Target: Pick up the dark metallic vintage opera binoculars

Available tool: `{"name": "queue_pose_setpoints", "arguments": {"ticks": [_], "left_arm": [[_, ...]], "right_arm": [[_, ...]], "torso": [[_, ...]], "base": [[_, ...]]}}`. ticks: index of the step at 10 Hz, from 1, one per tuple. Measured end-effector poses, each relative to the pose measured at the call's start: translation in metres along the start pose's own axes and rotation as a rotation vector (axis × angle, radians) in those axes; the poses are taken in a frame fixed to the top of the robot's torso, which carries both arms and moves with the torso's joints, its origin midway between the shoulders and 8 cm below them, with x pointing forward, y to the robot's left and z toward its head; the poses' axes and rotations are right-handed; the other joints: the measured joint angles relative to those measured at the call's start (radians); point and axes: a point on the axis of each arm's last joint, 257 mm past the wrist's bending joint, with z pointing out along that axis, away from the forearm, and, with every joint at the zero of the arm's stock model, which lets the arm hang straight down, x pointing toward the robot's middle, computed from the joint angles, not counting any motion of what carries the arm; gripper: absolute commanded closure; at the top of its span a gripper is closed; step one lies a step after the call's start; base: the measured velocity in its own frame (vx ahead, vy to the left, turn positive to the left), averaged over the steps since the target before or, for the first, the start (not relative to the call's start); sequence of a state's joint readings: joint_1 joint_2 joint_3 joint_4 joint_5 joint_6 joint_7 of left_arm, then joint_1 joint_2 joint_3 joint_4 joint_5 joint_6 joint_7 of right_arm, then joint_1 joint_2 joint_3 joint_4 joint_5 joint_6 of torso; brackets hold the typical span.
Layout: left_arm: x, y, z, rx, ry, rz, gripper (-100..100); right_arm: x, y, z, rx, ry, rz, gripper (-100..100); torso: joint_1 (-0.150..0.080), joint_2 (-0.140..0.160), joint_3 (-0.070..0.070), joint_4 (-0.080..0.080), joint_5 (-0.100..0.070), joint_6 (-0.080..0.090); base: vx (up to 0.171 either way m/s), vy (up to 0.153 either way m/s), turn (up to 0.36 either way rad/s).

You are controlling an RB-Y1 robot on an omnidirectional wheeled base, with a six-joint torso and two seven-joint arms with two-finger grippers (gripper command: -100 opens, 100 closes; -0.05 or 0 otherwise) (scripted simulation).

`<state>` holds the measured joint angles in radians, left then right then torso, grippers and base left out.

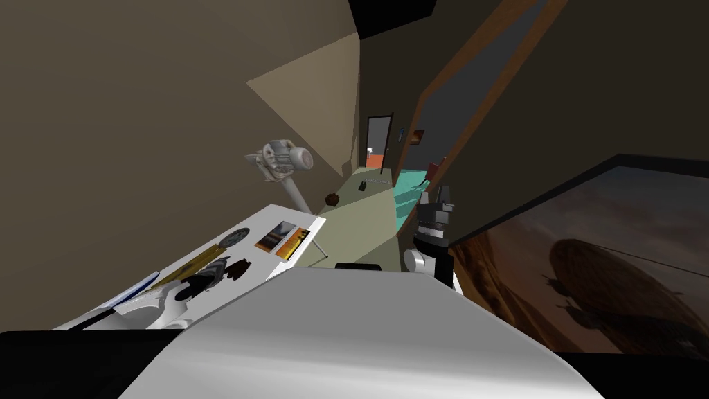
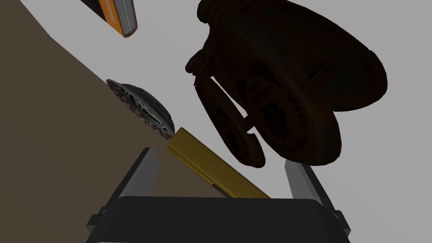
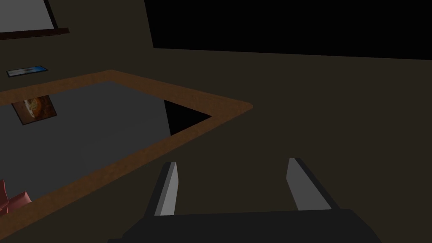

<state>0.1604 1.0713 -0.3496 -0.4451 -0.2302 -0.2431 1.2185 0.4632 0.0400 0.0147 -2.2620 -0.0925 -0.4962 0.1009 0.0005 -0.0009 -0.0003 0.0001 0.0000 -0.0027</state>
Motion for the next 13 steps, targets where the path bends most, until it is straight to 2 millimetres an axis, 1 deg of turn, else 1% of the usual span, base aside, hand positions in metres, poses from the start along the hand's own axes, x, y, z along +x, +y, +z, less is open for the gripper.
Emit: {"name": "queue_pose_setpoints", "arguments": {"ticks": [1,2,3,6,7,11,12,13], "left_arm": [[-0.001,0.001,-0.001,-0.004,-0.002,-0.012,-100],[-0.002,0.001,-0.001,-0.006,-0.003,-0.027,-100],[-0.004,0.011,-0.003,-0.021,0.001,-0.029,-100],[-0.010,0.025,-0.006,-0.056,0.002,-0.050,-100],[-0.010,0.026,-0.006,-0.057,0.002,-0.053,100],[-0.010,0.025,-0.006,-0.055,0.003,-0.053,100],[-0.010,0.025,-0.006,-0.055,0.003,-0.053,0],[-0.010,0.025,-0.006,-0.055,0.003,-0.053,100]], "right_arm": [[0.000,0.000,0.000,0.000,0.000,0.000,0],[0.000,0.000,0.000,0.000,0.000,0.000,0],[0.000,0.000,0.000,0.000,0.000,0.000,0],[0.000,0.000,0.000,0.000,0.000,0.000,0],[0.000,0.000,0.000,0.000,0.000,0.000,0],[0.000,0.000,0.000,0.000,0.000,0.000,0],[0.000,0.000,0.000,0.000,0.000,0.000,0],[0.000,0.000,0.000,0.000,0.000,0.000,0]], "torso": [[0.000,0.000,0.000,0.000,0.000,0.000],[0.001,0.000,0.000,0.000,0.000,0.001],[0.000,0.000,0.000,0.000,0.000,0.001],[0.000,0.000,0.000,0.000,0.000,0.000],[0.001,0.000,0.000,0.000,0.000,0.000],[0.001,-0.001,-0.001,-0.001,0.001,0.000],[0.001,-0.001,-0.001,-0.001,0.000,0.000],[0.001,-0.001,-0.001,-0.001,0.000,0.000]], "base": [[0.000,0.000,0.000],[-0.011,-0.019,-0.201],[-0.011,-0.017,-0.120],[0.000,-0.004,0.010],[0.000,0.000,0.000],[0.000,0.000,0.000],[0.000,0.000,0.000],[0.008,0.015,0.211]]}}
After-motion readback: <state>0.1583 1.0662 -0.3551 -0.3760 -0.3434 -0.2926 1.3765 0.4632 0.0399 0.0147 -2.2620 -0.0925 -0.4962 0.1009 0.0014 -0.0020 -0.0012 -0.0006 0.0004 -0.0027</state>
